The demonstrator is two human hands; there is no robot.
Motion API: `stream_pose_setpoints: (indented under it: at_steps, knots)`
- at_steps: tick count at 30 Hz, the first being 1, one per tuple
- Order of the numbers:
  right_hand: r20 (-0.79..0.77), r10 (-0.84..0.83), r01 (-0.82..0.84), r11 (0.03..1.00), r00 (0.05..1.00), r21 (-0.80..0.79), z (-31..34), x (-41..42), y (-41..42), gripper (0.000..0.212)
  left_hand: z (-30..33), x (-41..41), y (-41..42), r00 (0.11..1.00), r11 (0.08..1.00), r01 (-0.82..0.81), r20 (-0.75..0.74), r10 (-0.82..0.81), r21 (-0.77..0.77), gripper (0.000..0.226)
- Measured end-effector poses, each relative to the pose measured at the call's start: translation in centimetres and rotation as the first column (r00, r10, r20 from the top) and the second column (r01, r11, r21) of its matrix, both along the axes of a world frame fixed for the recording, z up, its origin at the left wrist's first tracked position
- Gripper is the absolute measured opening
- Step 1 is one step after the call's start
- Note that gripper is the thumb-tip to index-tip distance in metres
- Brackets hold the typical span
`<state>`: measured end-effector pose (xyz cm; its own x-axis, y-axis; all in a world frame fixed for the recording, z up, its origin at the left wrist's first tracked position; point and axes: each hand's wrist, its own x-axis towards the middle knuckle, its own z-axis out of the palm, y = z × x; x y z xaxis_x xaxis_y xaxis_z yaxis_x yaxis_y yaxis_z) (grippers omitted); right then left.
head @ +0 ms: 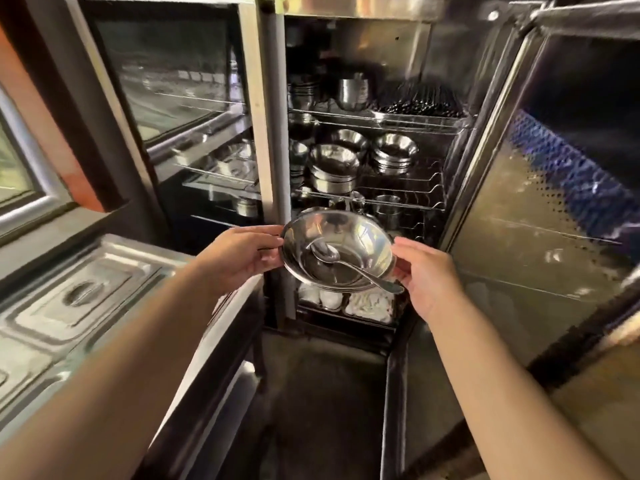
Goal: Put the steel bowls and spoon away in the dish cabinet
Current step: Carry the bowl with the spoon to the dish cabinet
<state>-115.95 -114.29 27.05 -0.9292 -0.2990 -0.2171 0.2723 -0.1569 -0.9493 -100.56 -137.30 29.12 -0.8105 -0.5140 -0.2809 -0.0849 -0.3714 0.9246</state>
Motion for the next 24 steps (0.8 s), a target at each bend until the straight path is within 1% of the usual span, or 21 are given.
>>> stream_pose_setpoints:
  at_steps: [3, 7, 10, 14, 17, 19, 22, 24]
  knots:
    - [0.005, -0.069, 0.069, 0.998, 0.998, 0.0, -0.4, -4.0, -2.0, 0.025, -0.6, -5.7, -3.0, 0.998, 0.998, 0.063, -0.001, -0.063, -0.002, 0.032]
    - [0.018, -0.163, 0.163, 0.987, 0.986, 0.007, -0.2, -9.6, -4.9, 0.025, -1.0, -13.9, -7.3, 0.982, 0.982, 0.188, 0.006, -0.188, -0.032, 0.03]
    - [0.022, -0.229, 0.228, 0.973, 0.973, 0.027, 0.8, -13.7, -7.4, 0.027, -1.0, -20.2, -10.7, 0.967, 0.967, 0.253, 0.008, -0.253, 0.002, 0.034]
    - [0.025, -0.315, 0.314, 0.949, 0.949, 0.035, 1.2, -18.2, -10.0, 0.029, -1.2, -27.7, -14.3, 0.93, 0.93, 0.367, 0.014, -0.367, 0.01, 0.023]
    - [0.033, -0.366, 0.362, 0.928, 0.93, 0.082, 1.1, -20.9, -11.3, 0.031, -1.2, -31.8, -15.8, 0.911, 0.91, 0.412, 0.058, -0.409, -0.047, 0.024]
    - [0.031, -0.401, 0.395, 0.912, 0.916, 0.111, 1.1, -23.1, -11.8, 0.032, -1.4, -34.5, -16.2, 0.901, 0.901, 0.432, 0.073, -0.428, -0.046, 0.025]
    - [-0.01, -0.434, 0.428, 0.886, 0.901, 0.18, 1.0, -26.1, -12.1, 0.032, -1.7, -37.5, -16.0, 0.883, 0.884, 0.466, 0.08, -0.462, -0.04, 0.021]
    - [-0.028, -0.456, 0.45, 0.863, 0.89, 0.232, 0.6, -28.9, -11.7, 0.031, -2.0, -40.0, -15.5, 0.872, 0.873, 0.485, 0.099, -0.479, -0.049, 0.023]
